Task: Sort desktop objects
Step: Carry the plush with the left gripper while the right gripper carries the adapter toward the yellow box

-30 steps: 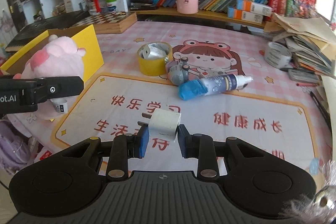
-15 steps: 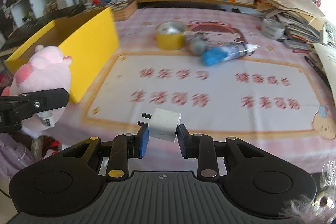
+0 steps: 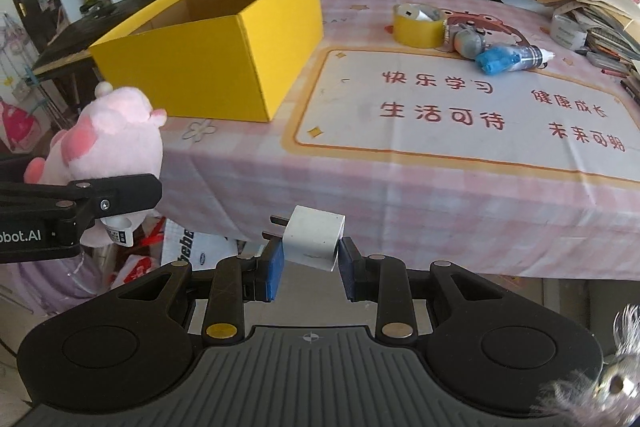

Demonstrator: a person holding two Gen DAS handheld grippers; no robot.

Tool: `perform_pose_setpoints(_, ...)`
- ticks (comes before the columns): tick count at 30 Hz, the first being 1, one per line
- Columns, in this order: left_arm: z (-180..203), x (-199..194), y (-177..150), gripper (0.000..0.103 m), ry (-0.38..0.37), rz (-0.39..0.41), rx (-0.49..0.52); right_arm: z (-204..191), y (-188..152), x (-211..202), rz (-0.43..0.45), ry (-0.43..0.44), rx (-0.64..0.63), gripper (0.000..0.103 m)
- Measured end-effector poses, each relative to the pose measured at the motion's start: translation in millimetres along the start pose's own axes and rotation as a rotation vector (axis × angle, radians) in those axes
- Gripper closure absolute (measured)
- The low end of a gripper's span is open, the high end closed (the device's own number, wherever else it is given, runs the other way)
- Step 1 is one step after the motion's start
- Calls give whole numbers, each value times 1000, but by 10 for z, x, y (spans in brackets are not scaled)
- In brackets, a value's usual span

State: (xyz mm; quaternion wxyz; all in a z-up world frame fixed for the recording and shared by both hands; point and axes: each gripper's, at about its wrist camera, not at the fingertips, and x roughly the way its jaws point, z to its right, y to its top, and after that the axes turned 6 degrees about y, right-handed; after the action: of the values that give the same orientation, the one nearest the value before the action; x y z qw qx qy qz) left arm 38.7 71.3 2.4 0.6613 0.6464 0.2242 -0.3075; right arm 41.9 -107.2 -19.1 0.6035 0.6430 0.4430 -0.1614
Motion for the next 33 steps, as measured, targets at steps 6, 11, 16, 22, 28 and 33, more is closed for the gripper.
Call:
perform_pose_setpoints(6, -143, -63, -68, 32, 8, -3, -40, -185, -21, 11, -10, 7, -43, 76)
perform_pose_setpoints(11, -195, -95, -98, 32, 15, -3, -47, -323, -21, 20, -13, 16, -91, 76)
perform_pose_setpoints(16, -244, -124, -110, 32, 25, 3, -50, -403, -1, 56, -20, 28, -123, 76)
perform_pose_setpoints(22, -326, -170, -109, 32, 41, 20, -68, -517, 26, 76, -15, 42, -175, 76)
perform_pose_setpoints(28, -377, -219, -116, 32, 53, 34, -71, -615, 44, 97, -16, 57, -207, 76)
perform_pose_setpoints(33, -437, -237, -128, 32, 61, 38, -79, -675, 57, 125, -16, 66, -217, 76)
